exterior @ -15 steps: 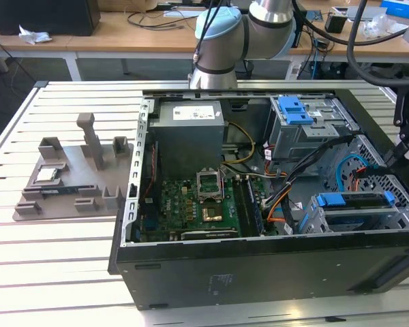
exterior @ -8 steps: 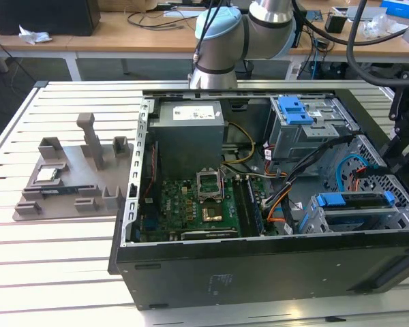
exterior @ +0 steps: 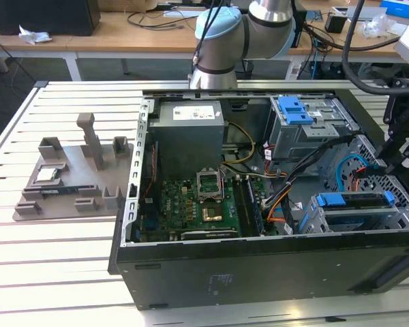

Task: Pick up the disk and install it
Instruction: 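Insert the first disk wire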

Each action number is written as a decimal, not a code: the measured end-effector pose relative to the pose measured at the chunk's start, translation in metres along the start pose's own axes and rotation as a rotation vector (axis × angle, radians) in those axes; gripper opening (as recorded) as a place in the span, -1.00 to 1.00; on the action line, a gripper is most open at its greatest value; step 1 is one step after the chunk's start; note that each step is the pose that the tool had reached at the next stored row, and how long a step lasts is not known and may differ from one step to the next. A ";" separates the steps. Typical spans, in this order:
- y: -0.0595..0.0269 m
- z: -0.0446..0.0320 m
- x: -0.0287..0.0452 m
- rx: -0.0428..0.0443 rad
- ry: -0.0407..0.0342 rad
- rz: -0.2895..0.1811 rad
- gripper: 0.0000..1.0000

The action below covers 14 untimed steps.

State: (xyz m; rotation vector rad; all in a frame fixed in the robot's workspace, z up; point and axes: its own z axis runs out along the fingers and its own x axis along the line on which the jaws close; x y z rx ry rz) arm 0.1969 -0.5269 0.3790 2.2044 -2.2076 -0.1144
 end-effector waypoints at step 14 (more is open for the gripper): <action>-0.0059 0.0171 -0.0076 -0.0013 0.0008 0.000 -0.28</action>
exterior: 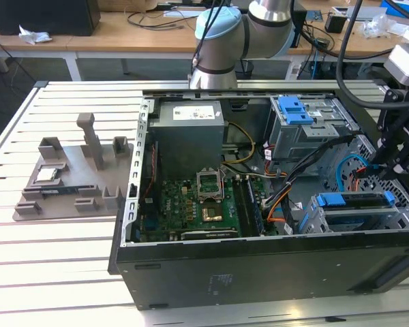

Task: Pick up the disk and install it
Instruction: 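Insert the first disk wire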

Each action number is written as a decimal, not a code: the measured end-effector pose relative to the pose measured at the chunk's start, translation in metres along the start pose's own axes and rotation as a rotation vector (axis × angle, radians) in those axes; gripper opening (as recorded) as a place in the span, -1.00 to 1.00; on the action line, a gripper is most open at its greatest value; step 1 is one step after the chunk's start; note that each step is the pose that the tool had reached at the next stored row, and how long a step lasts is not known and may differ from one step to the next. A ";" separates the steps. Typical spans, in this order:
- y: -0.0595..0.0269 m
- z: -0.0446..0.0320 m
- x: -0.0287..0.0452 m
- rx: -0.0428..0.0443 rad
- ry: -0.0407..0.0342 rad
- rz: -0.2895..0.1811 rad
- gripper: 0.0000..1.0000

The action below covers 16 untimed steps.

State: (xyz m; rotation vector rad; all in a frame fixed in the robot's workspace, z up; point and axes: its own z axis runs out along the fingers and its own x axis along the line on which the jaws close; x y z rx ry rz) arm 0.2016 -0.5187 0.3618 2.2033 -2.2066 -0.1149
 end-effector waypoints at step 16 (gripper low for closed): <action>0.0068 0.0014 0.0161 0.0001 0.0231 0.002 -0.66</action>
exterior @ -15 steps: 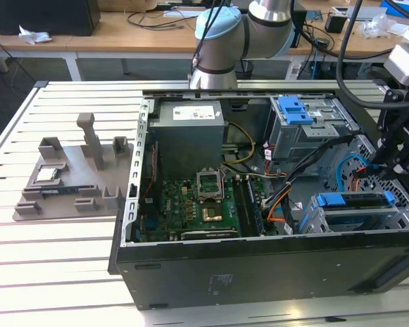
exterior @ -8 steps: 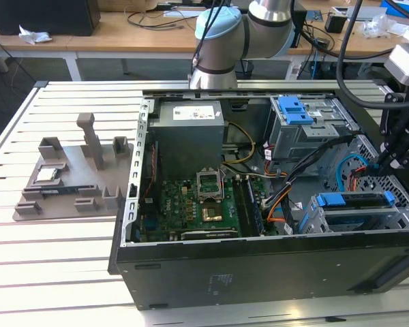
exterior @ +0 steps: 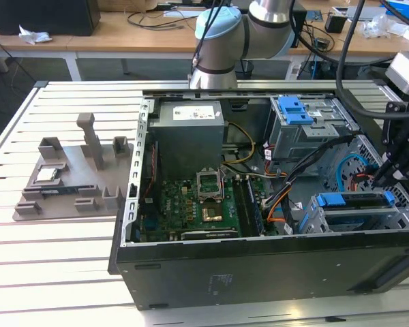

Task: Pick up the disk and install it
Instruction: 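Insert the first disk wire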

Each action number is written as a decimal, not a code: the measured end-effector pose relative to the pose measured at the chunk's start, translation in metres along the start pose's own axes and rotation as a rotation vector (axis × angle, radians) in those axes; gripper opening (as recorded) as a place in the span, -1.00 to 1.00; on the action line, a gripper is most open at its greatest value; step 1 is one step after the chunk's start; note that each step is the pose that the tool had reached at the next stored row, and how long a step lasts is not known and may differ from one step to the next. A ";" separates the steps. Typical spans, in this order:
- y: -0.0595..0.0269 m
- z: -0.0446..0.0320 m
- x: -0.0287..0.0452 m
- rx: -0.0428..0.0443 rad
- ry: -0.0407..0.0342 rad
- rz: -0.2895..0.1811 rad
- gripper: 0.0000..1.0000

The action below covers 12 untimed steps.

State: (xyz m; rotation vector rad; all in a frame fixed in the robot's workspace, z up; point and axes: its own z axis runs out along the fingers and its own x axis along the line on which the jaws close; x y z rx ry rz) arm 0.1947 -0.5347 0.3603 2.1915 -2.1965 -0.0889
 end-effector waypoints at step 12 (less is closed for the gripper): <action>0.0043 0.0148 0.0036 -0.0004 0.0003 -0.001 -0.66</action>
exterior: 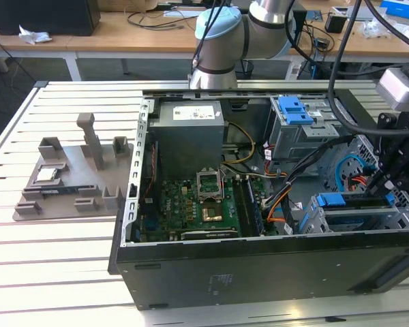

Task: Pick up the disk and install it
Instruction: 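Insert the first disk wire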

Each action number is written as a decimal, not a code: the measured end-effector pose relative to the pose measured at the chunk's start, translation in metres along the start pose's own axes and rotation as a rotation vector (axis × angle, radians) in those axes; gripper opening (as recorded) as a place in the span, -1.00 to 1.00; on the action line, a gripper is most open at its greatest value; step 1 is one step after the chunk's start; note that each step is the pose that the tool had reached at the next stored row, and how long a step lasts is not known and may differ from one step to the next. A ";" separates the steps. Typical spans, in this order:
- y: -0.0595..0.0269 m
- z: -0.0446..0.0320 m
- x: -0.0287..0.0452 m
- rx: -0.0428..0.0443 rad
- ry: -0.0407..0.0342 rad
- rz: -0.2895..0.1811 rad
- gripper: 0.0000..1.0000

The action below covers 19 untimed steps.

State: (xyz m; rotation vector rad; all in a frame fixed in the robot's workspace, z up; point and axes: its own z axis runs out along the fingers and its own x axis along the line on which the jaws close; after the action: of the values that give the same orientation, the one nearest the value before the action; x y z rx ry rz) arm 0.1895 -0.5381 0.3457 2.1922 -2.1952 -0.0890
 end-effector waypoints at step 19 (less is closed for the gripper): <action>0.0022 0.0052 0.0006 0.0001 -0.0012 0.000 -0.66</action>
State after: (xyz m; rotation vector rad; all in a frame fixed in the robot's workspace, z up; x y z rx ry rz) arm 0.1870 -0.5386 0.3407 2.1930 -2.1955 -0.0902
